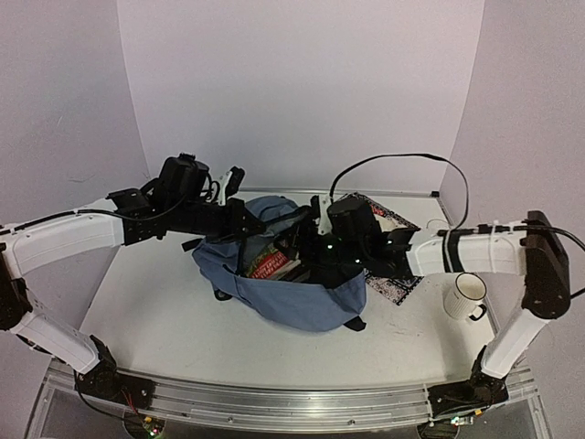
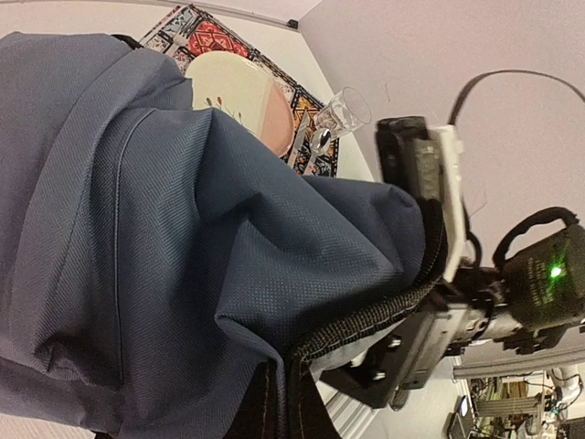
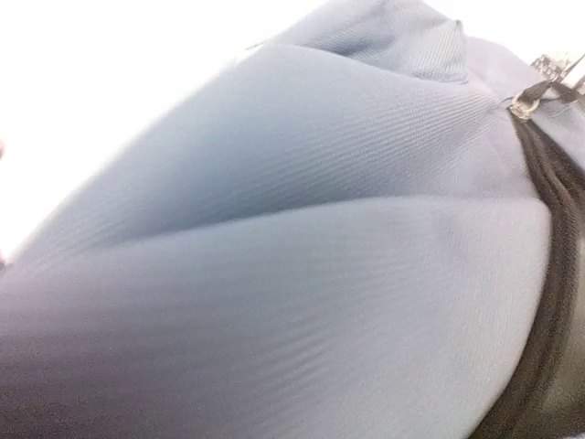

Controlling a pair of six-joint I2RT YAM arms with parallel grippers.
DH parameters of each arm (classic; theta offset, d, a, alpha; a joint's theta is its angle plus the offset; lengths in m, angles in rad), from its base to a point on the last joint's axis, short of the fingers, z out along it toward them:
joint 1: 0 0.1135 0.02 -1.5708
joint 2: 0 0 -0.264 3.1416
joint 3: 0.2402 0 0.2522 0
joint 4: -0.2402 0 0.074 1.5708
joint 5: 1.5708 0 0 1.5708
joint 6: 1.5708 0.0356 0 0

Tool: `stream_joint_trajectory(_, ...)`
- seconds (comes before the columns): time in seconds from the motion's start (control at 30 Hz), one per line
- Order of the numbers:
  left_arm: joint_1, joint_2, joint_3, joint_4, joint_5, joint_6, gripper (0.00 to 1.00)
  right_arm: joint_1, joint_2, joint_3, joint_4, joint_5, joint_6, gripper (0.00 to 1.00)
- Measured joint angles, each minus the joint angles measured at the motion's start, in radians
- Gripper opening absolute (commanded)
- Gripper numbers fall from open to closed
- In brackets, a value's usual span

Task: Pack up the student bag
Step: Place the book in the largest pocket of the bag, then place the largest pocket in the student bag.

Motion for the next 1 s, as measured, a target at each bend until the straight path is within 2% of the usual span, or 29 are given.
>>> stream_joint_trajectory(0.3, -0.025, 0.006, -0.082, 0.024, 0.059, 0.044, 0.0, -0.017, -0.252, -0.073, -0.295, 0.055, -0.22, 0.84)
stream_joint_trajectory(0.53, -0.152, 0.084, -0.104, 0.04, -0.004, 0.062, 0.01, -0.201, -0.377, -0.113, -0.469, 0.022, -0.327, 0.85)
stream_joint_trajectory(0.73, -0.239, 0.168, -0.118, 0.028, -0.075, 0.073, 0.22, -0.34, -0.326, -0.082, -0.539, -0.055, -0.402, 0.84)
stream_joint_trajectory(0.87, -0.266, 0.173, -0.102, -0.01, -0.117, 0.089, 0.46, -0.399, -0.206, -0.055, -0.551, -0.11, -0.435, 0.82)
stream_joint_trajectory(1.0, -0.279, 0.168, -0.058, -0.056, -0.153, 0.094, 0.64, -0.438, -0.093, -0.029, -0.568, -0.121, -0.461, 0.78)
